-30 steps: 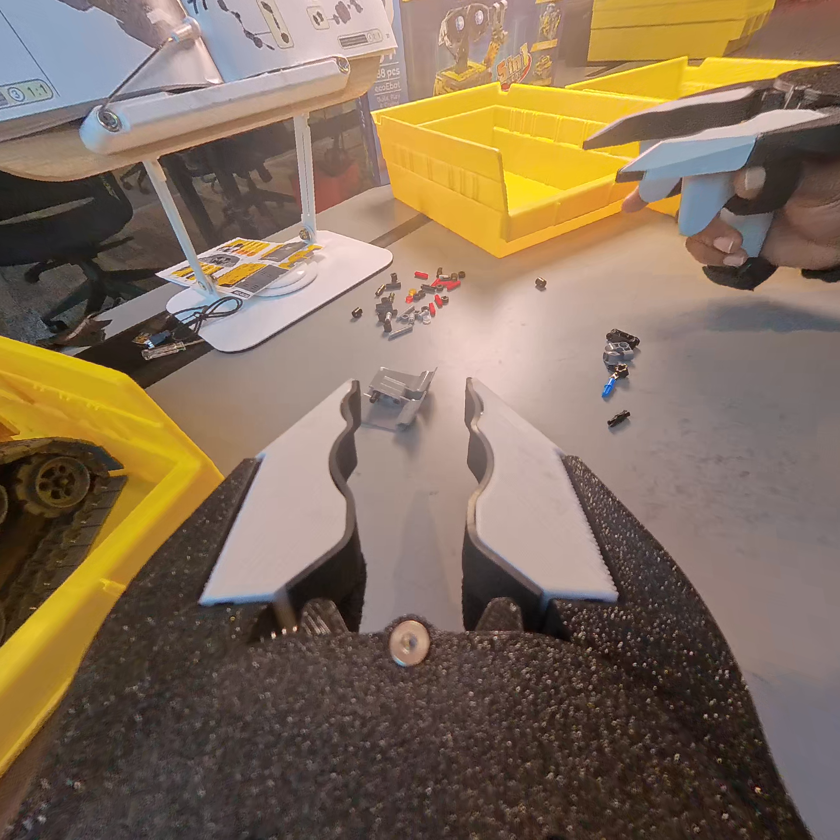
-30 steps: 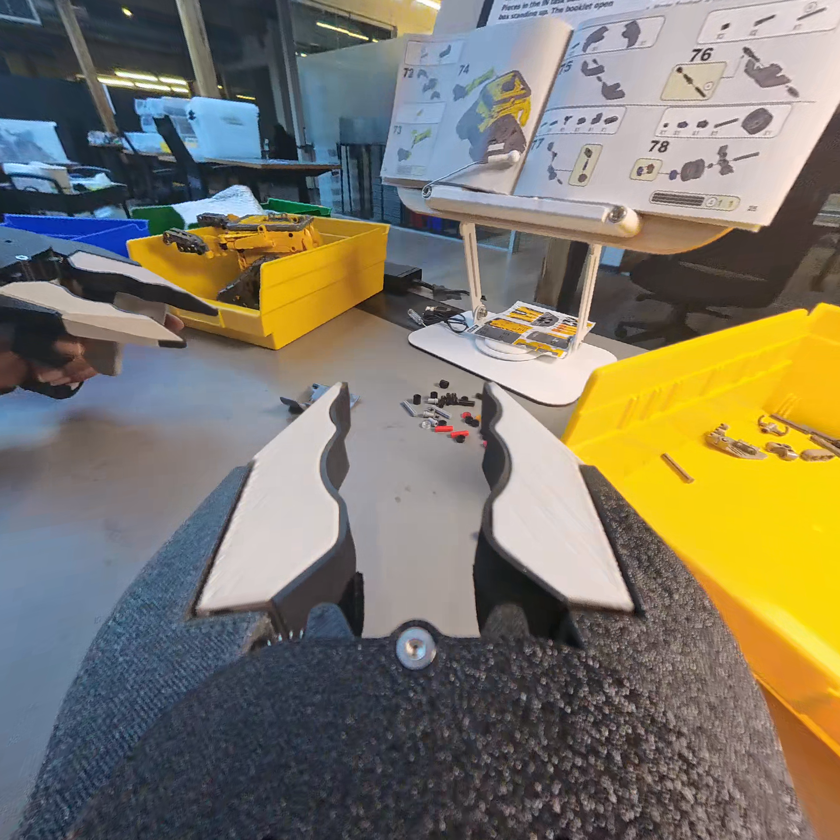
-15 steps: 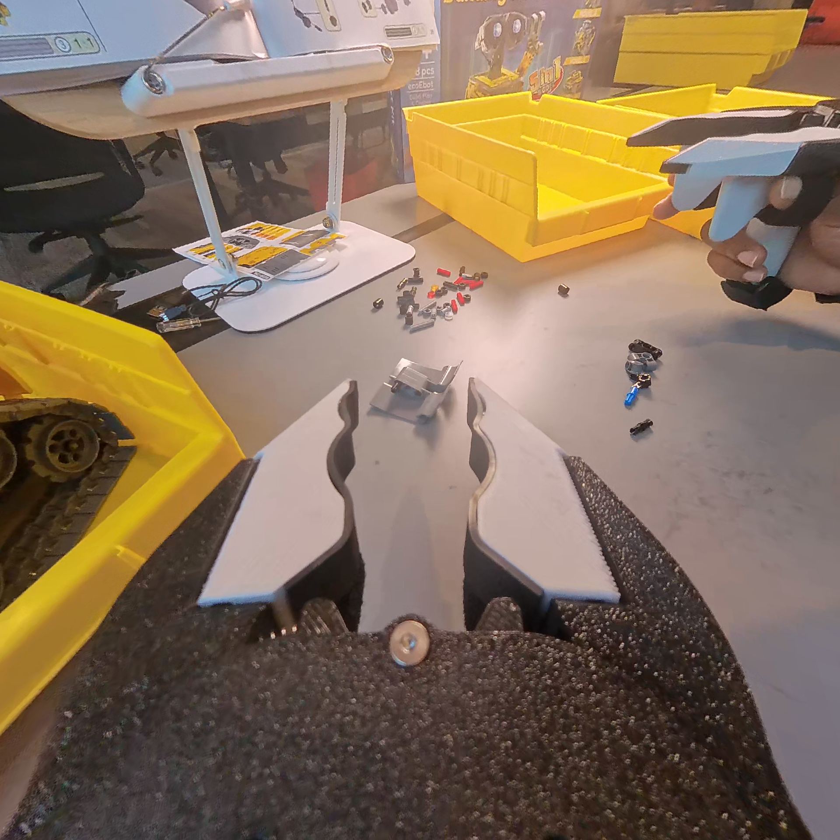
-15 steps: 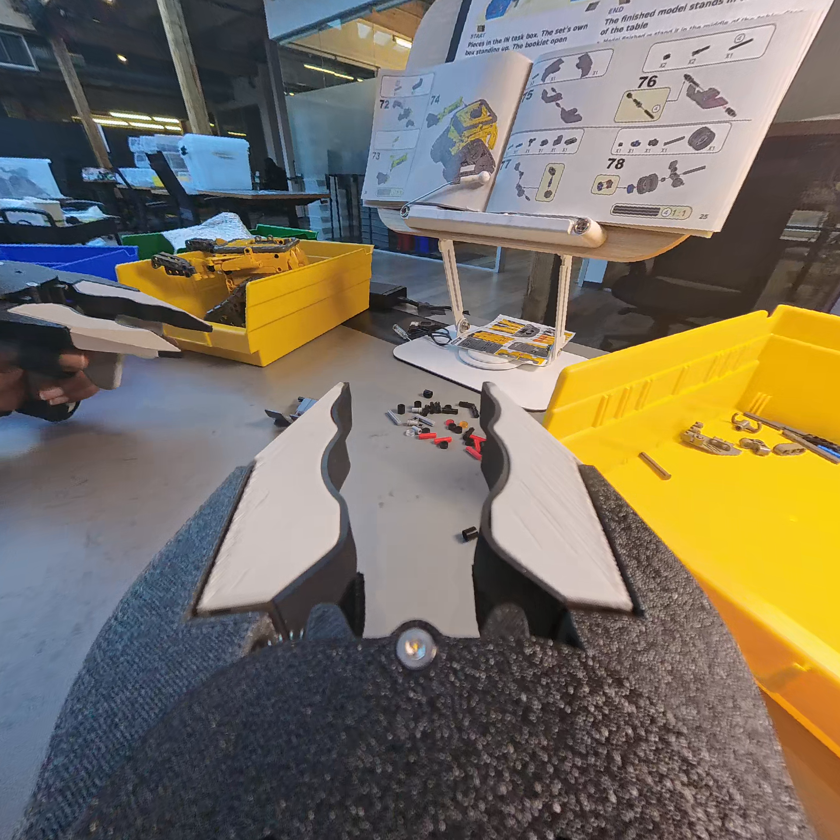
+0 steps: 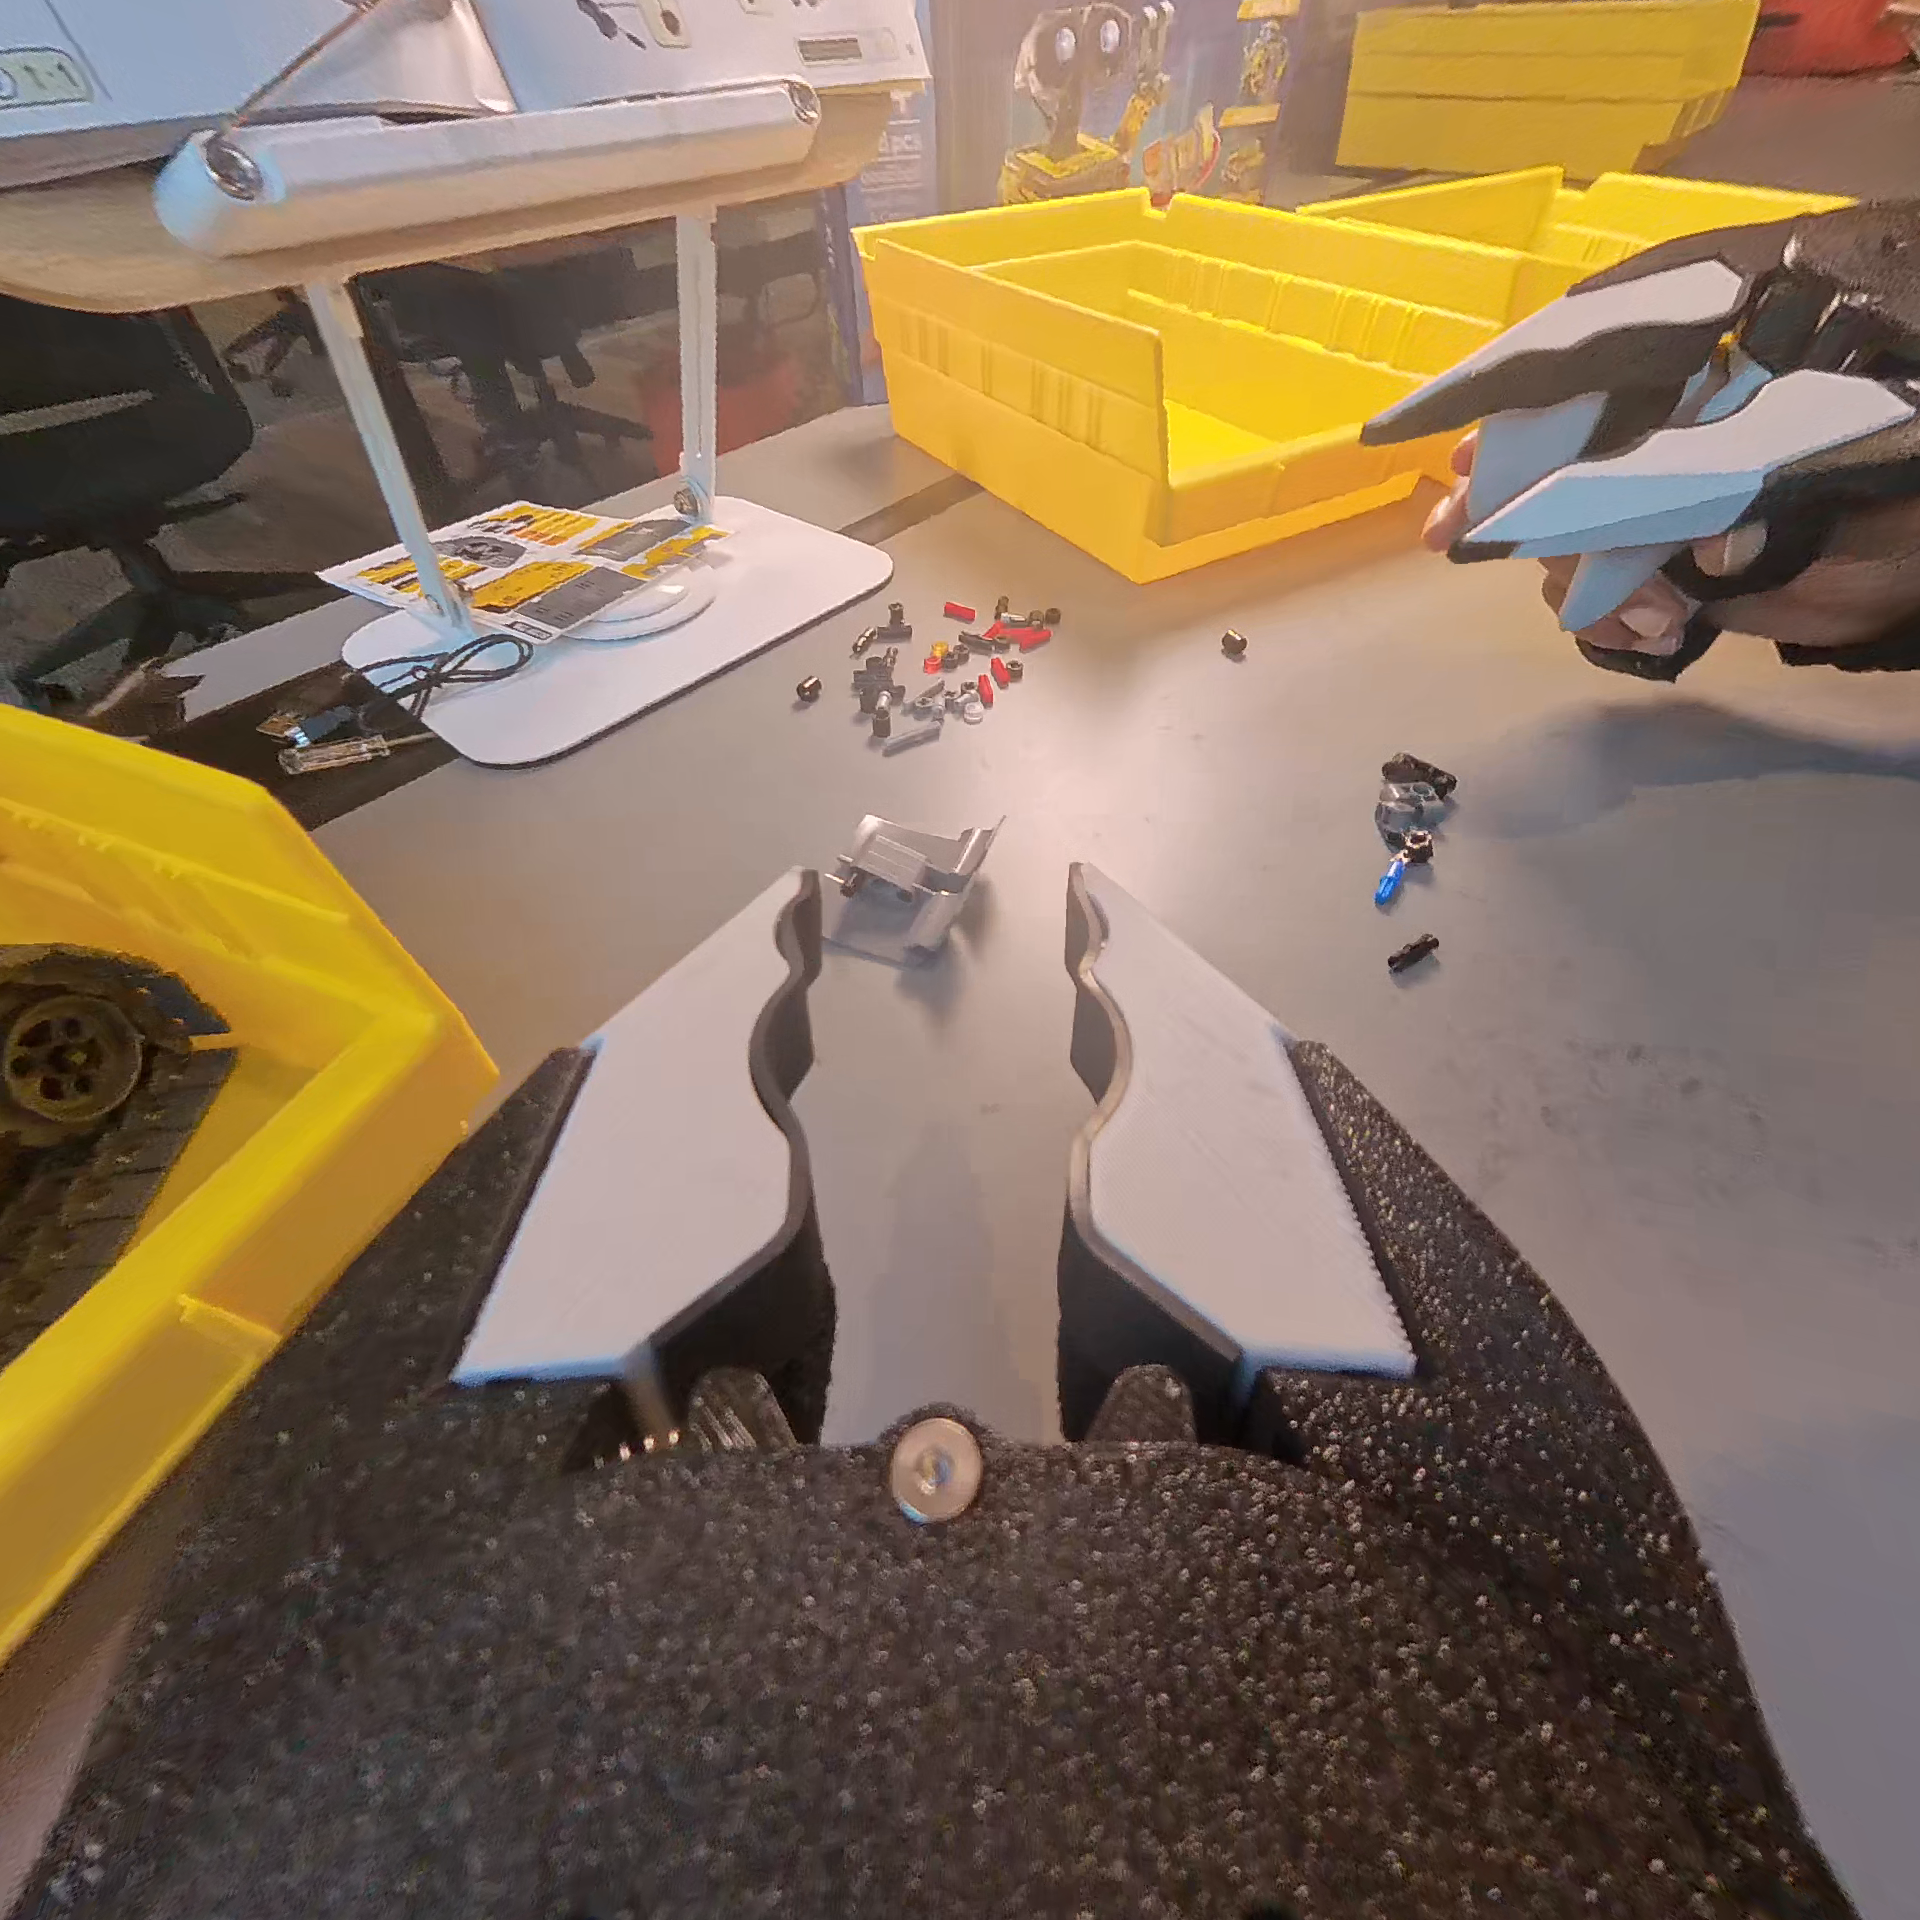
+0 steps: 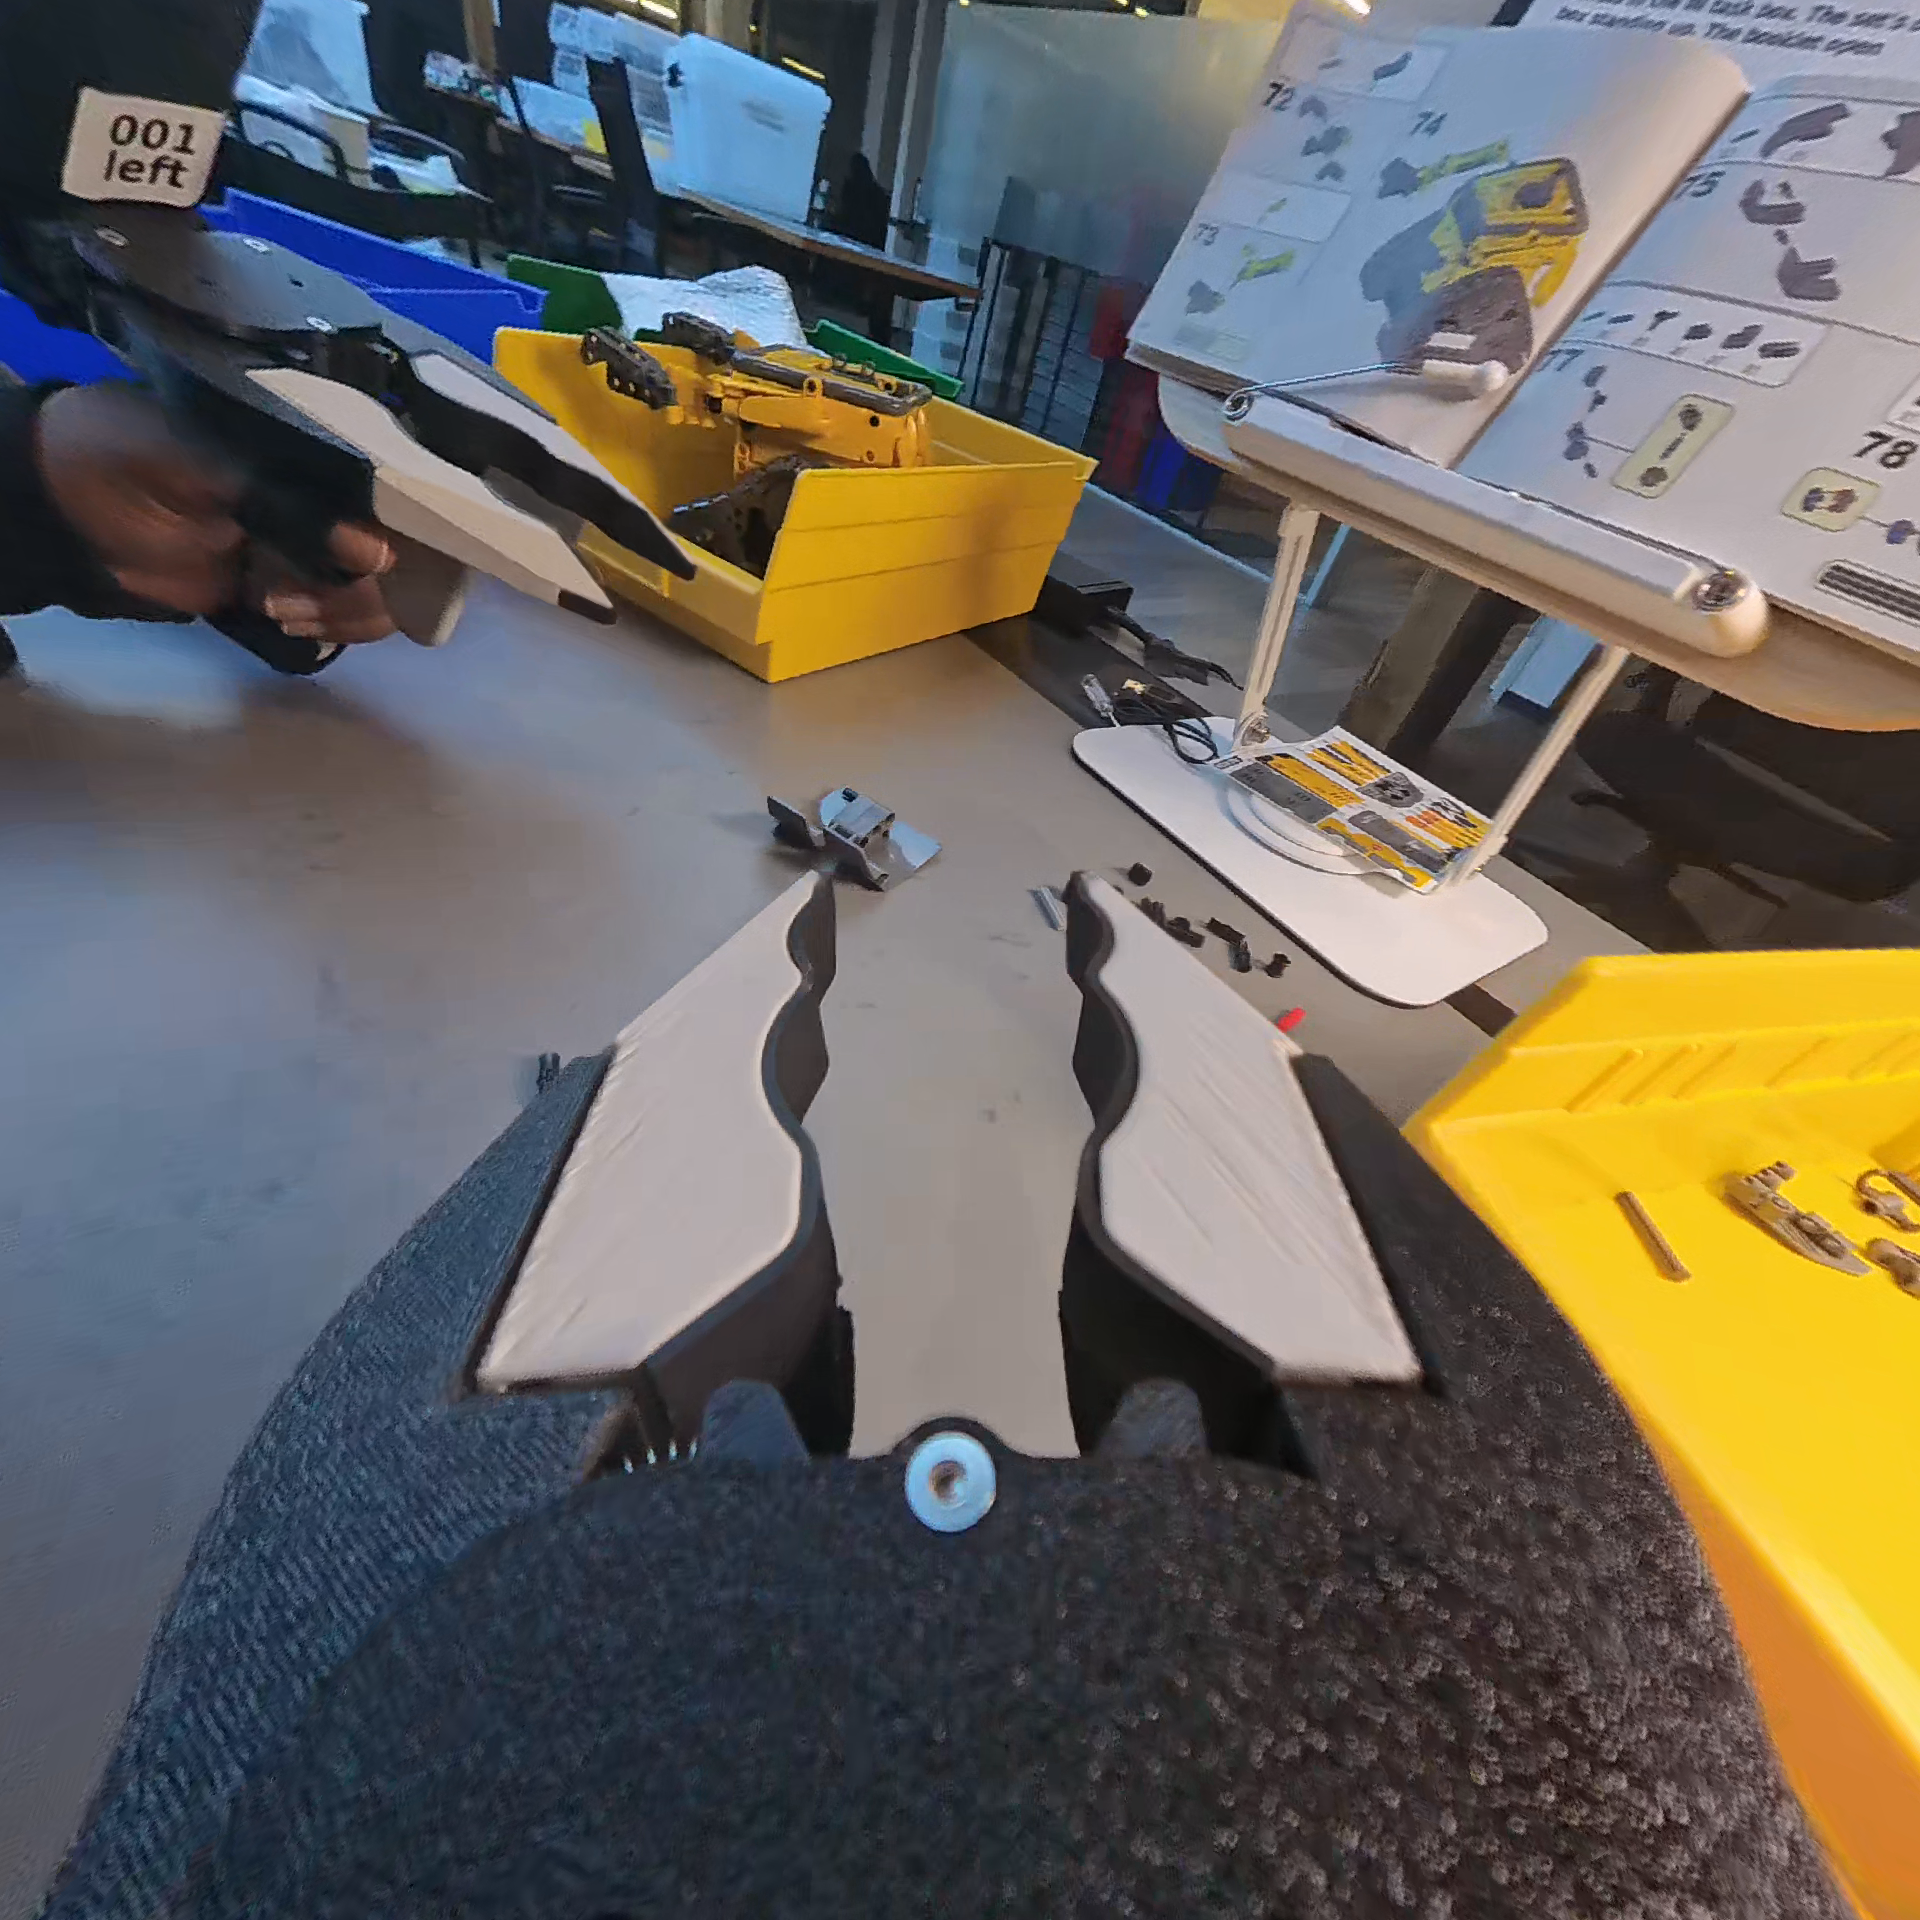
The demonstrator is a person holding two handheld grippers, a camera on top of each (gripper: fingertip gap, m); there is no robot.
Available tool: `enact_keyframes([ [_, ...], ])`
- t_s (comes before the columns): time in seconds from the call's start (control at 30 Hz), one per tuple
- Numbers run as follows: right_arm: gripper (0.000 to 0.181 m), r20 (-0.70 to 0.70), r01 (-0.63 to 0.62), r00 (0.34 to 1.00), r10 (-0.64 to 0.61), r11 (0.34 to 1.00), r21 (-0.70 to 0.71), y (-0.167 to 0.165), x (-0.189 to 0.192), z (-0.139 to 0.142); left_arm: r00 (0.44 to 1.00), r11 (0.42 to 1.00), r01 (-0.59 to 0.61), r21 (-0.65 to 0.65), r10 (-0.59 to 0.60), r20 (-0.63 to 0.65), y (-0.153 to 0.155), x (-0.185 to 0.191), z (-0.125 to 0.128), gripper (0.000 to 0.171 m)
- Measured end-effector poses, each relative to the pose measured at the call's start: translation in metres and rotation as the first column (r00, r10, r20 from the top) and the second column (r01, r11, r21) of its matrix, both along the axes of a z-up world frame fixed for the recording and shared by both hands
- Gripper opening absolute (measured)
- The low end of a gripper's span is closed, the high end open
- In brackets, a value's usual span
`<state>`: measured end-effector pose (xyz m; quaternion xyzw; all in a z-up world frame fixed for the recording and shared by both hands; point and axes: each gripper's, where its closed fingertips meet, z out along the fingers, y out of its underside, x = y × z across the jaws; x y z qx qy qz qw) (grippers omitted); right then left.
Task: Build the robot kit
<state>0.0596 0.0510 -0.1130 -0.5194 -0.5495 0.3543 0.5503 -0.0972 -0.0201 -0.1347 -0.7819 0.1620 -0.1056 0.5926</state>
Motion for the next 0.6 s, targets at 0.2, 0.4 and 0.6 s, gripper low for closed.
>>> enact_keyframes([
  [0.2, 0.036, 0.164, -0.184, 0.970, 0.179, 0.983, 0.016, -0.038, -0.004, -0.029, 0.995, 0.996, 0.090, -0.028, -0.091, -0.042, -0.004, 0.022, -0.007, 0.042],
  [0.4, 0.035, 0.389, -0.261, 0.893, 0.228, 0.965, 0.034, -0.048, 0.003, -0.070, 0.988, 0.988, 0.140, -0.059, -0.143, -0.057, -0.007, 0.037, -0.015, 0.041],
  [0.6, 0.033, 0.465, -0.228, 0.862, 0.201, 0.974, 0.003, -0.037, 0.006, -0.086, 0.984, 0.986, 0.152, -0.065, -0.157, -0.082, -0.008, 0.041, -0.018, 0.041],
])
